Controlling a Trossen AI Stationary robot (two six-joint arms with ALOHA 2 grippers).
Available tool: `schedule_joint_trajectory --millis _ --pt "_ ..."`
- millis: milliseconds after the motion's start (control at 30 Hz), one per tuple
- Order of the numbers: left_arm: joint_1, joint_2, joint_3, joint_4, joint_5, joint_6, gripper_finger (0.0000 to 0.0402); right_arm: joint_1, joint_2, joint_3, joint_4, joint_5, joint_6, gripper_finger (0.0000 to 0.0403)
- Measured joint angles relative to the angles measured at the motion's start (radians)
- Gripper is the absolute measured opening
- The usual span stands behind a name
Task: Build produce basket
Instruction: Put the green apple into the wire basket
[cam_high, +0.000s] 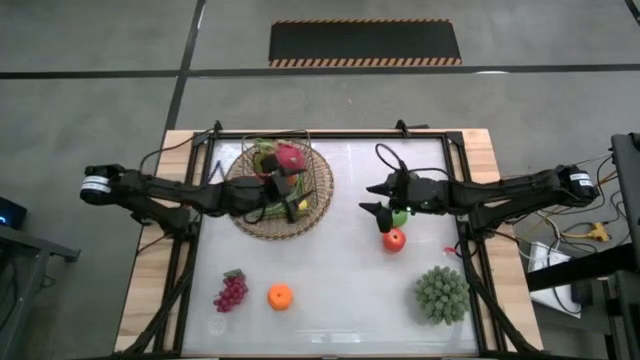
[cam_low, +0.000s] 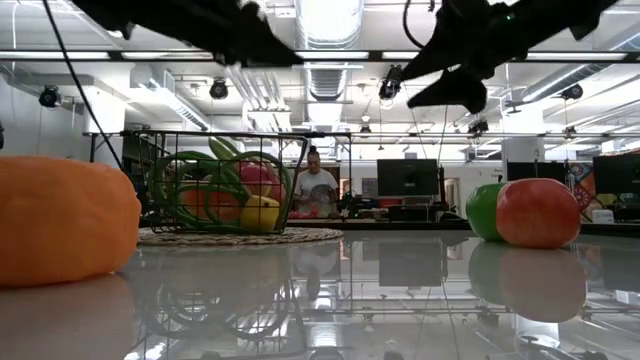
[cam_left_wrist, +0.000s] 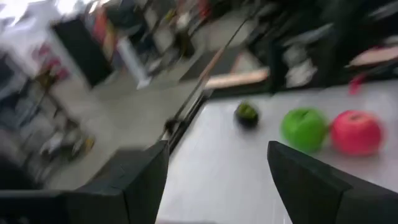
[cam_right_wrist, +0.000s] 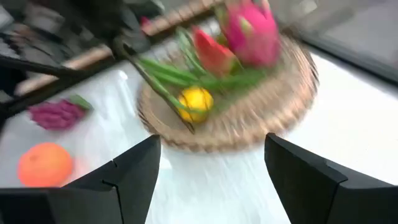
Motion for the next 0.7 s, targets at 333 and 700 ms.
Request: schedule_joint_trajectory --millis 333,700 --pt "-0.014 -0.083 -0.036 0.109 0.150 0.160 0.0255 0.000 0.150 0.256 -0.691 0.118 0.360 0.0277" --pt "-0.013 -0.118 -0.099 0.144 0.106 0.216 0.0255 0.000 0.366 0.425 -1.062 0.067 0.531 0.0355"
